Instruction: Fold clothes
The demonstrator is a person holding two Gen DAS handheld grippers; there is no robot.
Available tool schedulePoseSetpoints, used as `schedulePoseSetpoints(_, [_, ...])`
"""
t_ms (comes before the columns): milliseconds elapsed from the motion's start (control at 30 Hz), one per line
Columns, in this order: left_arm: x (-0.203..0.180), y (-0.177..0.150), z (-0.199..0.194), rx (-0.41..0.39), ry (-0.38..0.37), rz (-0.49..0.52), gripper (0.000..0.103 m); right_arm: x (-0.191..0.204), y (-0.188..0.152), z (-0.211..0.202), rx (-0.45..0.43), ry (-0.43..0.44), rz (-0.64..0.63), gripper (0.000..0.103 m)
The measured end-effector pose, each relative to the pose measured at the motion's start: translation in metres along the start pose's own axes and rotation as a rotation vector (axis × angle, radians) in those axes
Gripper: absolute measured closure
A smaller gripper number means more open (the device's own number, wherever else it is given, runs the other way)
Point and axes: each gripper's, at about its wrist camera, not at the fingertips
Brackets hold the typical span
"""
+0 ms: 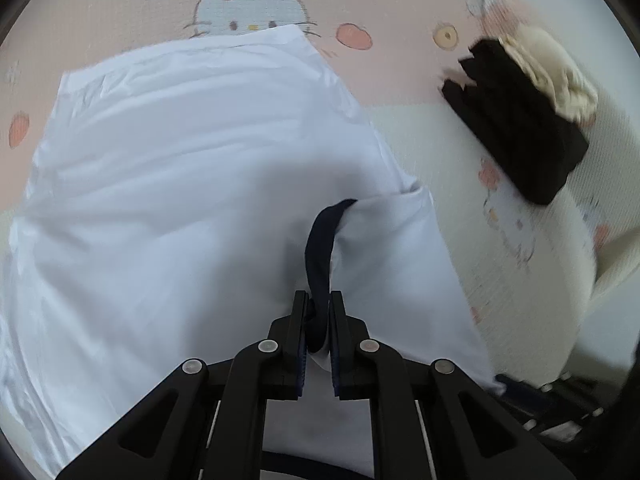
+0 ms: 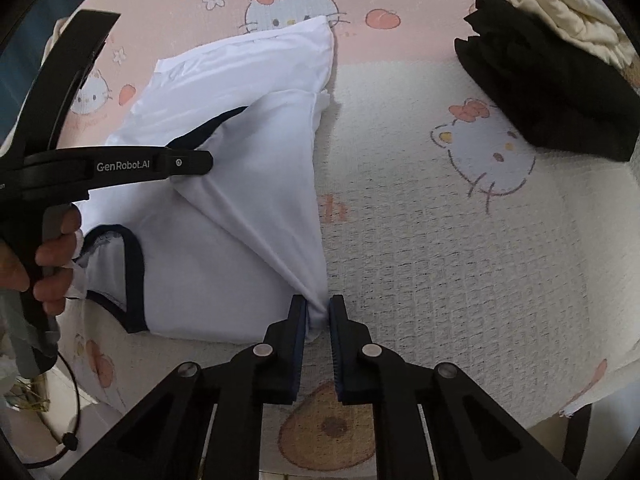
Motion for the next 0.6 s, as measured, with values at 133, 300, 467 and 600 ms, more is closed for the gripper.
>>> schedulePoseSetpoints(133, [0.020,0.001,0.000,0.027,-0.152,-0.138,0.094,-0.003,0.004,-0.007,-0.007,0.038,0.040,0.050])
schedulePoseSetpoints(300, [0.039,-0.010,-0.009,-0.017,-0.302,-0.301,0.029,-0.007,0.002,-0.016,-0.046,0.036,0.072,0.045])
schedulePoseSetpoints(467, [0.037,-0.020,-0.007,-0.002,-0.291,-0.339,0.029,-0.017,-0.004,-0.017,-0.061,-0.024,0.107,0.045])
schedulePoseSetpoints(600, [0.021,-0.022,-0.003,0.012,-0.252,-0.313,0.029,-0.006,-0.013,-0.019,-0.136,-0.152,0.085,0.044])
Point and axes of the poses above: each gripper's, at about its wrist camera, not at the fingertips, and z roughly the way its jaws point, x to its left, y to its top, and after that the axes turned 10 degrees about z, right-handed
